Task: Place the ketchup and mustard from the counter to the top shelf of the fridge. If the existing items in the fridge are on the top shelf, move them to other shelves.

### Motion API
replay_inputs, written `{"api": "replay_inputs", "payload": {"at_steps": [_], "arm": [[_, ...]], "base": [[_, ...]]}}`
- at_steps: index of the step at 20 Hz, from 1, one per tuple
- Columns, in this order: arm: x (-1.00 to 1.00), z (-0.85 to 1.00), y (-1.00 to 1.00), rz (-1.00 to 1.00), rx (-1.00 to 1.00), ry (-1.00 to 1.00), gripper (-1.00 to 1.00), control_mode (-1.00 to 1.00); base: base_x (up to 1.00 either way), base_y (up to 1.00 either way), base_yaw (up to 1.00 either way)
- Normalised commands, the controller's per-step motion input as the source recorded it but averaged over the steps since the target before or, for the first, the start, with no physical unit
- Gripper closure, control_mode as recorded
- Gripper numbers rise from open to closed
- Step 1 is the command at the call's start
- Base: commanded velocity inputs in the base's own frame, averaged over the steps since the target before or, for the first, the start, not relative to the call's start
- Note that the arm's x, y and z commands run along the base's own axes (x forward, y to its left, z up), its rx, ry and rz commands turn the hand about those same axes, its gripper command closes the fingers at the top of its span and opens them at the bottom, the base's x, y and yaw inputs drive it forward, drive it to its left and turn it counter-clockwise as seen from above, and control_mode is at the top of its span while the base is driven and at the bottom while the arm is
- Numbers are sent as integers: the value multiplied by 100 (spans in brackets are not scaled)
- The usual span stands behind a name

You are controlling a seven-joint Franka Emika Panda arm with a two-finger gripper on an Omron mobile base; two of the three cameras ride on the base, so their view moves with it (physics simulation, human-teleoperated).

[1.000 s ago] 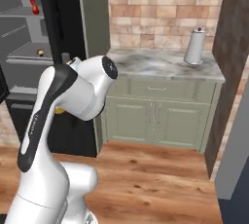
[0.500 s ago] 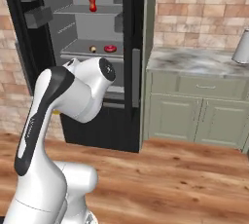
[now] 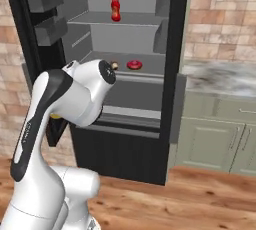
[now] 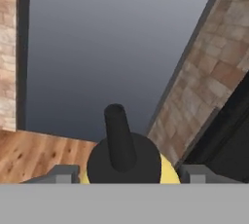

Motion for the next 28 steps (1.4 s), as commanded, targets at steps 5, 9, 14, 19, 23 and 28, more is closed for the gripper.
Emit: {"api": "replay_inputs", "payload": {"at_steps": [5, 9, 14, 19, 23, 28], "arm": [[0, 0, 0, 0, 0, 0, 100, 100], [0, 0, 0, 0, 0, 0, 100, 100], [0, 0, 0, 0, 0, 0, 100, 100], [0, 0, 0, 0, 0, 0, 100, 100], [0, 0, 0, 0, 0, 0, 100, 100], [0, 0, 0, 0, 0, 0, 100, 100]], "base": [[81, 0, -1], [55, 0, 0], [54, 2, 0], [88, 0, -2], [95, 3, -4], [68, 23, -10]]}}
